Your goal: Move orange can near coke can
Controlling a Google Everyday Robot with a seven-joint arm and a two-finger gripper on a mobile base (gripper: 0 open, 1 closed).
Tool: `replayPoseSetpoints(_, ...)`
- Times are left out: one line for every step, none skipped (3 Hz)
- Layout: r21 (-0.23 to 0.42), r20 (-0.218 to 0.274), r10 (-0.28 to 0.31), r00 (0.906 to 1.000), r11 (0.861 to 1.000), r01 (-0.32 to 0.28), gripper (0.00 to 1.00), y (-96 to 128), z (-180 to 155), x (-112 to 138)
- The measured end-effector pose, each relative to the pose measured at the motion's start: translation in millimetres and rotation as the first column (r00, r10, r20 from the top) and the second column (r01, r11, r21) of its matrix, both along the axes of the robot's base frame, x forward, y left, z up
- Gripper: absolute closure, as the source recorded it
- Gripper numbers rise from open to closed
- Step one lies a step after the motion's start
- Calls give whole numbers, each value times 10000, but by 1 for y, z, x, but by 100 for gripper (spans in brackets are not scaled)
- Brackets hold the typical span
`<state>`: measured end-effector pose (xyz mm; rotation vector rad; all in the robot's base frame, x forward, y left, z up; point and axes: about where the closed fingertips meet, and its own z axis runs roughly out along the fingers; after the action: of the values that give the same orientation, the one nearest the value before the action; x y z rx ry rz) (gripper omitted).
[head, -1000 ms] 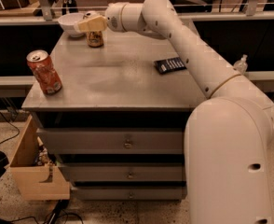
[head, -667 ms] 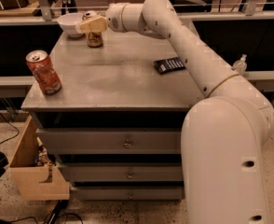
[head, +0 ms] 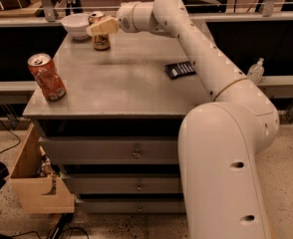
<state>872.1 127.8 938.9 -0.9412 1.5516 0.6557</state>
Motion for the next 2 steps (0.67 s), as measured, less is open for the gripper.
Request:
replayPoseSetpoints(-74, -296, -414, 9987, 9991, 412, 0, 3, -2, 6)
replayPoseSetpoints(26, -505, -663, 9965, 9978, 665, 0, 7, -2, 8)
